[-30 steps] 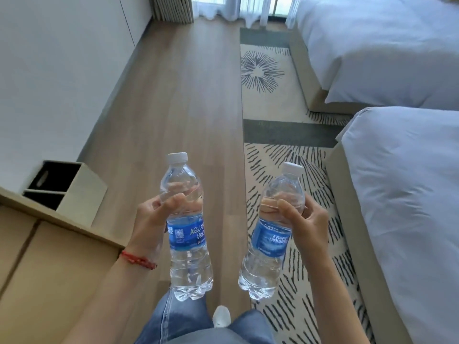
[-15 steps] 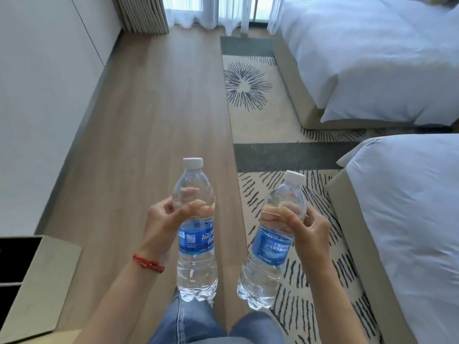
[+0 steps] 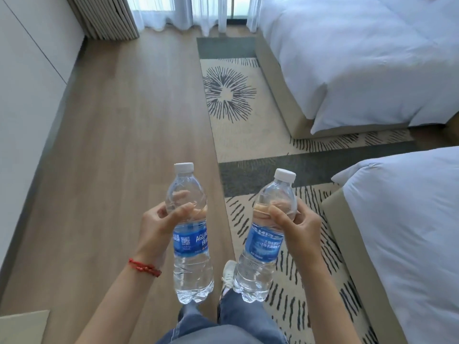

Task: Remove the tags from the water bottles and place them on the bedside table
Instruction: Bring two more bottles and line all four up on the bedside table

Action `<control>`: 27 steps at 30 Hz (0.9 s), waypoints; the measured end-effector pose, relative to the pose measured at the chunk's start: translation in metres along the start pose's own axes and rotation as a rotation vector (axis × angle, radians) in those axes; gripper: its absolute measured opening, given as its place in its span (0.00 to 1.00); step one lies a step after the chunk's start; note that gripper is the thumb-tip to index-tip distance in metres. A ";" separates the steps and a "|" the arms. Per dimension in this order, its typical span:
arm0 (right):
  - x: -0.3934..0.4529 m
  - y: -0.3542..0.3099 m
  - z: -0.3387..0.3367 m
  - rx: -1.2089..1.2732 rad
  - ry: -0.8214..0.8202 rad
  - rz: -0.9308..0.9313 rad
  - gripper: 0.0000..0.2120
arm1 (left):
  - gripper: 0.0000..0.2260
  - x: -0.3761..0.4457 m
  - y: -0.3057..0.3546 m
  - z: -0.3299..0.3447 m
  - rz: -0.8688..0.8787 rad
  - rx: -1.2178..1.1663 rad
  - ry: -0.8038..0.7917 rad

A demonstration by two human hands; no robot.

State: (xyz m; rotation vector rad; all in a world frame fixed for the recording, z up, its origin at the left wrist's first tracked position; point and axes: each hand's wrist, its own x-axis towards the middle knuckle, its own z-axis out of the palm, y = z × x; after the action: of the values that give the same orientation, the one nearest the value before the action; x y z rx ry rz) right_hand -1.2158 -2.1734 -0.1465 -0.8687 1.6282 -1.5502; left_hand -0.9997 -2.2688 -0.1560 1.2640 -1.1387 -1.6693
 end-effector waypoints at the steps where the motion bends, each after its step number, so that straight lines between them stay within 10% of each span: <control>1: 0.020 -0.001 -0.004 0.001 0.001 -0.003 0.17 | 0.30 0.017 0.006 0.011 -0.002 0.013 0.004; 27: 0.412 -0.028 -0.050 -0.020 0.422 -0.037 0.15 | 0.22 0.444 0.141 0.225 -0.041 0.193 -0.431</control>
State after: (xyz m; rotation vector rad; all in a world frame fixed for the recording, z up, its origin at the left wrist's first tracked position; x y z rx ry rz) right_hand -1.4723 -2.5012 -0.1368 -0.6087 1.9296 -1.8366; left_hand -1.3187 -2.6761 -0.1347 1.0717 -1.5688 -1.9602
